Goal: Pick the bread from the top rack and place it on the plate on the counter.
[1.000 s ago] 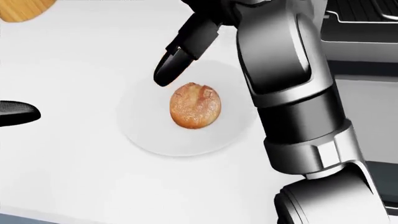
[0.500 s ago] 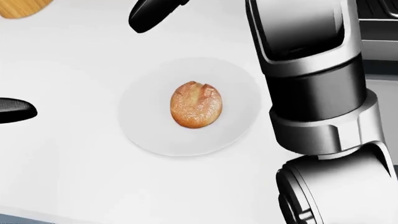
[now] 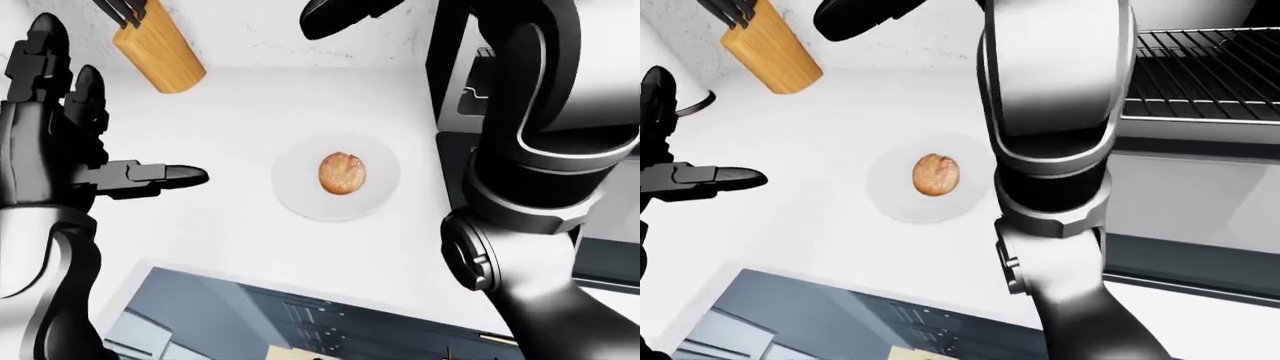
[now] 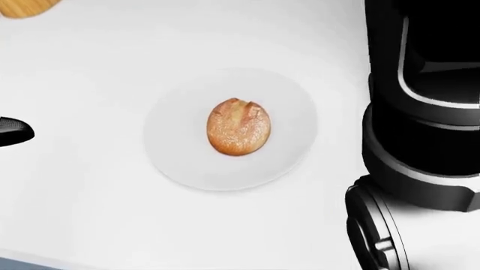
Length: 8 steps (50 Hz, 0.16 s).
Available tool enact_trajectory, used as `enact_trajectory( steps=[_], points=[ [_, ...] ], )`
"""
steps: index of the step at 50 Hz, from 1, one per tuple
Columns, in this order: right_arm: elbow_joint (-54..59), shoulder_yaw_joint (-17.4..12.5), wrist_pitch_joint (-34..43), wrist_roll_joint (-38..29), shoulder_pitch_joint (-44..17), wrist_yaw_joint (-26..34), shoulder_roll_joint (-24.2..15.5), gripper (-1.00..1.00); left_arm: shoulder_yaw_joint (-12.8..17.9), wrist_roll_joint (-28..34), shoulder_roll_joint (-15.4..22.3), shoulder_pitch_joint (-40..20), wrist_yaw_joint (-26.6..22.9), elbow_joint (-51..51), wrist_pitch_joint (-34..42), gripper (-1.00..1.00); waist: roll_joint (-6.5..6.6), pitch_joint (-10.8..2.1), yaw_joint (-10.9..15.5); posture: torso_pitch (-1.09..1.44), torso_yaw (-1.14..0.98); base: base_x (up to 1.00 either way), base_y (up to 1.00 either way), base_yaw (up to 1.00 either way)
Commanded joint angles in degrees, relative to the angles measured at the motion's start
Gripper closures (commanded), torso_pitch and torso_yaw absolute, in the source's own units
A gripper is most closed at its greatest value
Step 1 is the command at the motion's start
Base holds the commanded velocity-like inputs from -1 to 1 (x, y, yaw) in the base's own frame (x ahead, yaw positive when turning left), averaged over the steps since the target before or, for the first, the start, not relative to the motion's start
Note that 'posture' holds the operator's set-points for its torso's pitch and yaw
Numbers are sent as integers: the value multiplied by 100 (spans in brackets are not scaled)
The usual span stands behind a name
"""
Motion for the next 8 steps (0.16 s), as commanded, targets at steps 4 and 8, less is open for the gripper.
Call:
enact_trajectory(
  steps=[4, 8],
  points=[
    [-508, -145, 90, 188, -77, -566, -47, -100, 46, -15, 137, -196, 69, -82, -107, -100, 8, -131, 13, 0, 41, 0, 0, 0],
    [-744, -177, 247, 372, -28, -757, -211, -100, 39, -45, 159, -209, 90, -85, -87, -100, -3, -121, 23, 0, 41, 0, 0, 0]
  ],
)
